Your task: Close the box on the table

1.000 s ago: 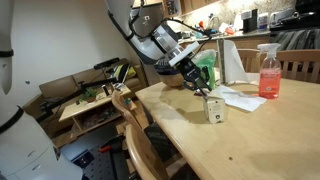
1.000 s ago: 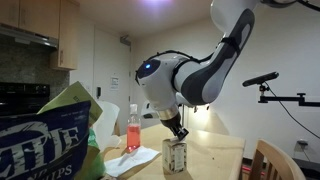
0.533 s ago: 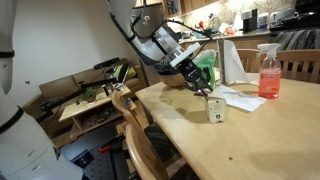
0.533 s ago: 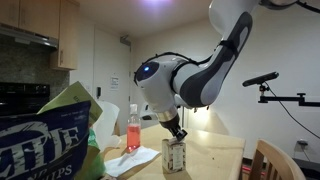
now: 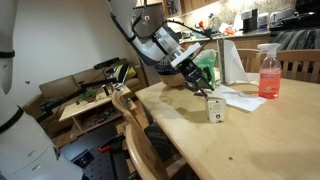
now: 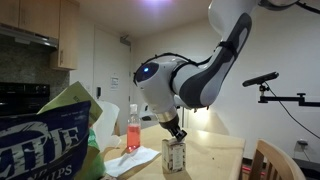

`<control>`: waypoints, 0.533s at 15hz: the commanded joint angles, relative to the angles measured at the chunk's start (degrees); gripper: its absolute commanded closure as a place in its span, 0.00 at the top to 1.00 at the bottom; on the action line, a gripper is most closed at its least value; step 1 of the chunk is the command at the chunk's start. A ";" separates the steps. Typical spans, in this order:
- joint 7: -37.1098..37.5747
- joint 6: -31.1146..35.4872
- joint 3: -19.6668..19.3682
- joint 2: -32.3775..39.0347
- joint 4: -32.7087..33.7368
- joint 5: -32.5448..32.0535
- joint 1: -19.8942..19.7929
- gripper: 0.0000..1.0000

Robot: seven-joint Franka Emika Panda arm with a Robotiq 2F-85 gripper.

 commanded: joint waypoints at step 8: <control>-0.75 -2.35 0.44 0.99 1.54 -0.76 -0.18 0.24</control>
